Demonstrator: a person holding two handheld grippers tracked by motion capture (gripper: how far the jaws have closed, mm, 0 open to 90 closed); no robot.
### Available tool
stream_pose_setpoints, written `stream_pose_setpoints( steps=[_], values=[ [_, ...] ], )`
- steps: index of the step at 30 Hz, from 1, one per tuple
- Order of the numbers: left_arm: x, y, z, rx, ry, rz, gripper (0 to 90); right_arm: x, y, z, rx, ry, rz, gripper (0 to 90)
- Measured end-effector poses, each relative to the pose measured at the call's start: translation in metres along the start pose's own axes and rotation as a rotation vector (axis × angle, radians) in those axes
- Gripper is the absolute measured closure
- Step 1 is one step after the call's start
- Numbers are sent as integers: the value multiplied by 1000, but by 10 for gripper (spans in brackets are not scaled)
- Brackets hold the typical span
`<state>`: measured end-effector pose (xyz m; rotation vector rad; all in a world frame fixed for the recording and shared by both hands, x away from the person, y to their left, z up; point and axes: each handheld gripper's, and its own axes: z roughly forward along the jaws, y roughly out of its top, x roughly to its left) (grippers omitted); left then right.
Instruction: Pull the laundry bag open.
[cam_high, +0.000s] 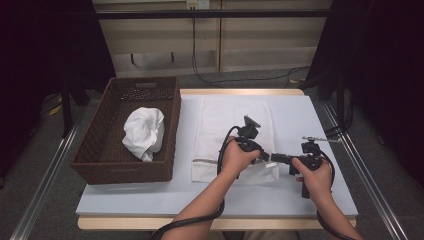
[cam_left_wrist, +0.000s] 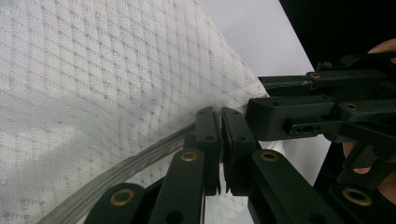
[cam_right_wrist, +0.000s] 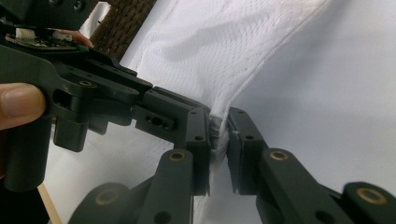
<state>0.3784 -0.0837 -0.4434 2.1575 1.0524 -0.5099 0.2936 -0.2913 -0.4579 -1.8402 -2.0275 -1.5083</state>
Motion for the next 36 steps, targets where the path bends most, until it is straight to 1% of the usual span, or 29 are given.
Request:
stream_pose_setpoints(
  steps=[2,4,5,7,8,9,10,11,12,13,14,15,17,18,19,20,21,22,23,24,25,26,27,29,31,32,33,35,36],
  values=[
    [0,0,0,-2,-1,6,866,-1,0,0,3,3,1,802],
    [0,-1,0,-2,-3,-1,865,-2,0,0,12,5,4,835],
    [1,-1,0,-2,-11,-1,865,-2,0,0,17,5,6,838],
    [2,-2,0,-6,-13,-6,865,-2,-1,0,17,0,2,846],
    [2,-3,0,-13,-10,-1,864,-2,-1,0,22,2,8,848],
    [2,-3,-1,-4,-18,15,864,-2,-1,-1,22,1,9,850],
    [3,-4,-1,-10,-18,25,864,-2,-1,-1,24,-2,8,854],
    [4,-5,-1,-15,-30,39,863,-3,-1,-1,27,-1,9,854],
    [3,-7,0,-46,-34,21,863,-3,-1,-2,28,-3,12,855],
    [5,-9,0,-67,-41,27,862,-3,-1,-2,27,-7,11,855],
    [4,-11,1,-85,-43,8,862,-3,-1,-3,26,-7,14,855],
    [5,-11,0,-78,-54,15,861,-3,-1,-3,25,-5,12,855],
    [6,-13,-1,-87,-50,5,861,-2,-1,-3,24,-3,7,855],
    [4,-14,0,-102,-50,-11,861,-1,-1,-3,26,-2,11,855],
    [5,-14,-1,-89,-46,-1,861,-1,-1,-3,27,-2,11,856],
    [3,-14,0,-102,-45,-10,861,-1,-1,-3,28,-2,13,856],
    [4,-14,-1,-89,-38,1,862,-1,-1,-2,24,-2,7,856],
    [4,-13,-2,-76,-43,11,863,-2,-1,-3,26,-3,7,856],
    [3,-13,-3,-81,-46,2,864,-1,-1,-3,29,1,10,856],
    [4,-13,-5,-71,-34,9,865,-1,-2,-3,26,5,10,856],
    [5,-13,-6,-64,-44,11,865,-1,-1,-4,26,6,8,856],
    [4,-14,-6,-78,-61,-18,865,-1,-1,-4,27,11,8,856],
    [3,-14,-6,-88,-61,-31,865,0,-1,-4,25,13,9,856],
    [5,-14,-8,-81,-66,-14,865,0,-1,-5,26,11,12,856],
    [3,-15,-8,-84,-70,-28,866,0,-1,-5,25,10,16,857],
    [4,-14,-9,-73,-55,-1,866,-1,-2,-5,23,9,16,857],
    [4,-14,-10,-66,-50,12,867,-1,-2,-5,22,13,16,857],
    [4,-14,-11,-63,-52,-2,867,-1,-2,-4,30,18,15,858],
    [4,-14,-11,-69,-64,-11,867,-1,-2,-4,32,20,11,858]
  ],
)
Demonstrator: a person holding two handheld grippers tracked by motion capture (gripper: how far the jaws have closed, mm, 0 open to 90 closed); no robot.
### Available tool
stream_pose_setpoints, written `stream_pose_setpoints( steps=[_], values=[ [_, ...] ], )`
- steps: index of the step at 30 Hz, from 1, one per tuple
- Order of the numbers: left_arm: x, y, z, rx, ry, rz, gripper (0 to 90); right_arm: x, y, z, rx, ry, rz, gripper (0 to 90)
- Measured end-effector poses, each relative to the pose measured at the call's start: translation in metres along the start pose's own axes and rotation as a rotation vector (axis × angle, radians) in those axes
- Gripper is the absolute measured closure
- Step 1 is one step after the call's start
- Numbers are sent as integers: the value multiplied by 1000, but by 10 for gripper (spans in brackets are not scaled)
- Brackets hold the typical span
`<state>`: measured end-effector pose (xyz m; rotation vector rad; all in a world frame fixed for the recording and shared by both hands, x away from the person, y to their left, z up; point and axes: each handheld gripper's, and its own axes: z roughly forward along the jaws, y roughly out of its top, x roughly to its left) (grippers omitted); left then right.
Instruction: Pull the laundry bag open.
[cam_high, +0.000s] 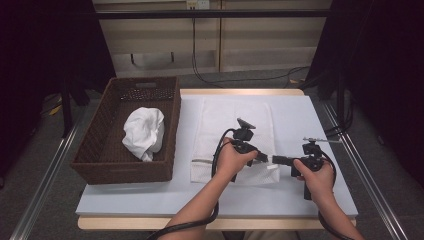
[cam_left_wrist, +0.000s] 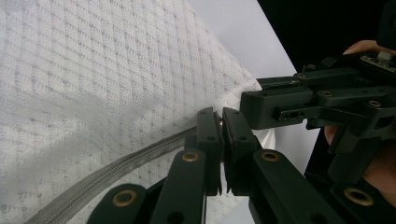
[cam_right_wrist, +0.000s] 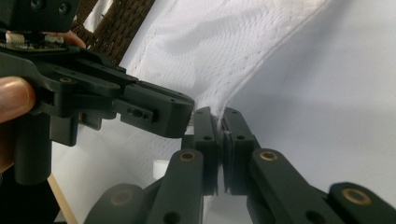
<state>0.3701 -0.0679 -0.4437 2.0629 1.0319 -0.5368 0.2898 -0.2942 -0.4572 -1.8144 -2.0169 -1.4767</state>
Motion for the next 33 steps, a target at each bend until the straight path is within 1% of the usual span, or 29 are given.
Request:
stream_pose_setpoints(
  steps=[1,2,3,4,5,6,8,9,10,11,13,14,16,17,18,20,22,25,26,27,28,29,31,32,33],
  values=[
    [0,0,0,-11,-6,-17,867,0,0,0,0,1,0,858],
    [0,-1,0,-8,-8,-21,867,0,0,0,0,6,6,858],
    [0,-1,0,-19,-17,-43,868,-1,0,0,0,9,8,858],
    [0,-1,-1,-15,-23,-55,868,-1,0,0,1,9,8,858],
    [2,-1,-1,-6,-17,-45,868,-1,-1,0,2,12,10,859],
    [3,-1,-1,1,-28,-48,868,-1,-1,0,2,11,9,859],
    [3,-1,-2,-5,-23,-43,868,-1,-1,0,1,11,10,860],
    [2,-1,-2,-10,-34,-54,868,-1,-1,-1,-1,13,12,860],
    [2,-1,-2,-11,-37,-57,868,-1,-1,-1,-2,19,13,860],
    [2,-1,-3,-9,-35,-59,868,-1,-1,-1,-4,20,9,861],
    [2,-1,-3,2,-26,-46,869,-1,-1,-1,-2,27,18,862],
    [2,0,-3,5,-29,-43,869,-1,-1,-1,0,26,15,862],
    [1,0,-4,3,-23,-44,869,-1,-1,-1,2,26,17,863],
    [1,0,-4,3,-24,-46,869,-1,-1,-1,2,29,17,864],
    [1,0,-4,-2,-29,-60,869,-1,-1,-1,1,30,17,864],
    [1,0,-4,3,-23,-55,869,0,-1,-2,3,28,15,865],
    [0,-1,-5,5,-27,-64,870,0,-1,-1,2,30,15,865],
    [0,0,-5,10,-25,-59,870,0,-1,-1,4,34,15,865],
    [-1,0,-5,7,-19,-58,870,0,-1,-1,4,36,17,865],
    [0,0,-5,11,-15,-49,870,-1,-1,-1,3,38,16,865],
    [0,0,-5,14,-20,-51,870,-1,-1,-1,6,44,24,866],
    [0,0,-5,17,-7,-39,870,-1,-1,-1,5,41,26,865],
    [0,0,-4,16,-16,-50,870,-2,-1,-1,5,41,30,866],
    [0,0,-5,20,-18,-49,870,-2,-1,-2,5,43,33,866],
    [-1,1,-4,12,-21,-49,870,-3,-1,-2,4,44,36,866]
  ],
)
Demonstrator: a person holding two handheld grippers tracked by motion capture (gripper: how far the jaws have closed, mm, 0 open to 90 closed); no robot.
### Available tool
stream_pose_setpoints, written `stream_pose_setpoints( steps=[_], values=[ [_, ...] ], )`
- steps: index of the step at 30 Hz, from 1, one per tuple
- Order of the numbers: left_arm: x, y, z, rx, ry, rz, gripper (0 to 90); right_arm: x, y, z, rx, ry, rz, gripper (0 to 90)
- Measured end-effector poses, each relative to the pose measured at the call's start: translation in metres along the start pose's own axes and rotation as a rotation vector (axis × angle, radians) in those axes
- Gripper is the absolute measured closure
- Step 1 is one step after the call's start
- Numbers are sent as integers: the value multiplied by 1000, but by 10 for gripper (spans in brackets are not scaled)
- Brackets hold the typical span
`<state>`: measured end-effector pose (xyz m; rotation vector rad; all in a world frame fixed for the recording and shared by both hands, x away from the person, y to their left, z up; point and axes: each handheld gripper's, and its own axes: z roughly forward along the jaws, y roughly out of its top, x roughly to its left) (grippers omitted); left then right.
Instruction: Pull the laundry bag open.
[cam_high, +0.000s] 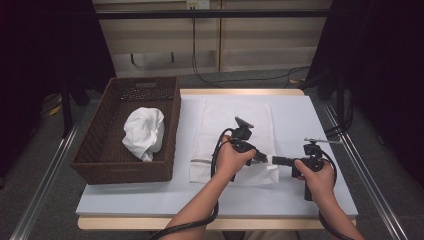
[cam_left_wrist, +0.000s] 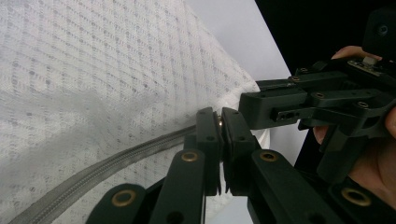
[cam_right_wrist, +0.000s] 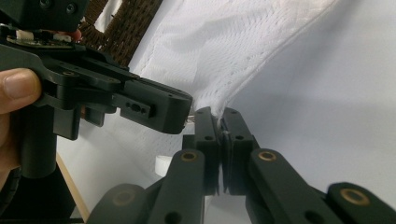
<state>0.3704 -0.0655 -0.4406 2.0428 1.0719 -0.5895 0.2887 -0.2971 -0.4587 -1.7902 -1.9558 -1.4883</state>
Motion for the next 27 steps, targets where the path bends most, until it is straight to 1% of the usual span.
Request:
stream_pose_setpoints(
  steps=[1,2,3,4,5,6,7,8,9,11,14,15,17,18,19,20,21,22,23,24,25,26,27],
  values=[
    [0,0,1,-6,-6,-6,870,0,0,0,1,2,0,866],
    [0,0,0,4,0,2,870,0,0,0,0,0,-2,865],
    [0,0,1,3,2,2,870,0,0,0,4,2,0,865],
    [1,0,0,13,6,21,870,0,0,0,6,1,3,866],
    [-1,0,2,-14,14,-6,870,-1,0,0,6,-1,-1,866],
    [-1,0,3,-11,11,-10,870,-1,0,0,8,2,3,866],
    [0,0,1,15,11,19,870,-1,0,1,9,1,4,866],
    [0,0,2,8,21,20,870,-2,0,1,9,-2,6,866],
    [0,0,2,9,6,10,870,-2,0,0,9,-1,6,866],
    [-1,0,1,6,10,12,870,-2,0,0,5,4,9,866],
    [0,0,1,2,6,11,870,-2,0,-1,2,5,6,866],
    [0,0,1,3,-2,10,870,-1,0,-1,5,6,6,866],
    [-1,0,2,-5,3,6,870,-2,0,-2,4,4,6,866],
    [-1,0,2,-2,0,6,870,-2,0,-1,4,4,7,866],
    [-1,-1,2,-4,3,12,870,-2,0,-1,3,2,7,866],
    [-2,-1,3,-7,20,17,870,-1,0,-1,7,-5,2,866],
    [0,-1,2,1,22,29,870,-1,0,-1,8,-4,-4,866],
    [0,-1,2,-1,11,24,870,-1,0,-1,5,-4,-2,866],
    [1,-2,2,0,10,21,870,-1,0,-1,7,-5,-2,866],
    [0,-2,2,-6,8,7,870,-1,0,-1,11,-6,-1,866],
    [1,-2,2,2,19,8,870,-2,0,-1,10,0,4,866],
    [2,-2,0,17,73,43,870,-2,0,-1,9,-8,2,867],
    [4,-3,-2,13,91,33,870,-2,0,-3,5,-38,-10,868]
  ],
)
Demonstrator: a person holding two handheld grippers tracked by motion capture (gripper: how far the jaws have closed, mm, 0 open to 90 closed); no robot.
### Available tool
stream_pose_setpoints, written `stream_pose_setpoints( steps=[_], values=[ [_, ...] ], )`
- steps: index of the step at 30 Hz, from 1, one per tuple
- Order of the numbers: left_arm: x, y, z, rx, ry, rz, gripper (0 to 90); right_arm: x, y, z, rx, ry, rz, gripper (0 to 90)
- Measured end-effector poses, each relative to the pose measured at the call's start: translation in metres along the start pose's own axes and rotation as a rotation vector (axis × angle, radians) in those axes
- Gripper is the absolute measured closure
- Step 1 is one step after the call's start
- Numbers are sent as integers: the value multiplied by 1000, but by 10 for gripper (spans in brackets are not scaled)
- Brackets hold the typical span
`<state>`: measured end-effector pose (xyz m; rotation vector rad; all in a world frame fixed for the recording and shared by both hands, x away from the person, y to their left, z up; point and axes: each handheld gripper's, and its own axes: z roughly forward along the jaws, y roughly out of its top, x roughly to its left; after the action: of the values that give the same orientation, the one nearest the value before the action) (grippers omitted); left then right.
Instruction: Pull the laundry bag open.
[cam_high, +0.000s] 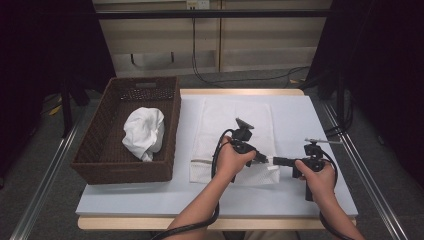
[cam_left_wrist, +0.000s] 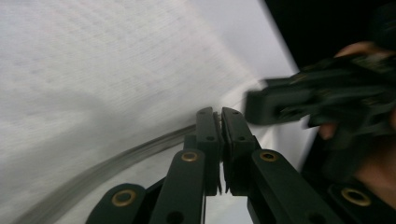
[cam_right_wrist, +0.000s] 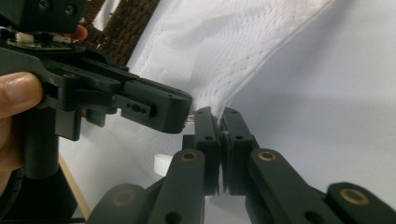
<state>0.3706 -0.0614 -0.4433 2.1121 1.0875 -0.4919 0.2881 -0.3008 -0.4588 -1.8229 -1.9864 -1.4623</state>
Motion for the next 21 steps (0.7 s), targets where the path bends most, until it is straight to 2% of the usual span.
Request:
stream_pose_setpoints(
  steps=[1,2,4,6,7,8,10,12,13,15,17,18,19,21],
  values=[
    [4,-1,-3,-16,-25,-24,870,-2,1,-2,-5,-6,4,867],
    [6,-2,-4,-31,-80,-66,870,-6,1,-5,-17,3,21,868],
    [6,-1,-5,-16,-56,-45,870,-8,3,-8,-24,28,37,868],
    [5,1,-5,-1,-32,-29,869,-6,3,-6,-22,26,35,867],
    [6,1,-5,-5,-34,-33,870,-6,3,-6,-19,20,32,867],
    [6,0,-5,-17,-73,-60,869,-7,2,-6,-18,26,31,867],
    [7,0,-5,-21,-93,-66,868,-12,2,-7,-21,34,49,867],
    [7,0,-5,-11,-89,-61,868,-14,2,-7,-17,47,52,866],
    [6,0,-5,-11,-78,-56,868,-13,1,-6,-16,40,48,867],
    [7,-1,-5,-9,-84,-56,869,-12,1,-6,-11,35,34,866],
    [7,-1,-7,-7,-41,-38,869,-11,2,-7,-12,27,28,866],
    [11,-2,-10,-3,-36,-34,869,-11,2,-7,-12,19,19,866],
    [12,-3,-11,-9,-53,-56,869,-12,2,-8,-17,10,21,867],
    [17,-5,-14,-8,-58,-61,869,-15,2,-9,-20,23,37,866]
  ],
)
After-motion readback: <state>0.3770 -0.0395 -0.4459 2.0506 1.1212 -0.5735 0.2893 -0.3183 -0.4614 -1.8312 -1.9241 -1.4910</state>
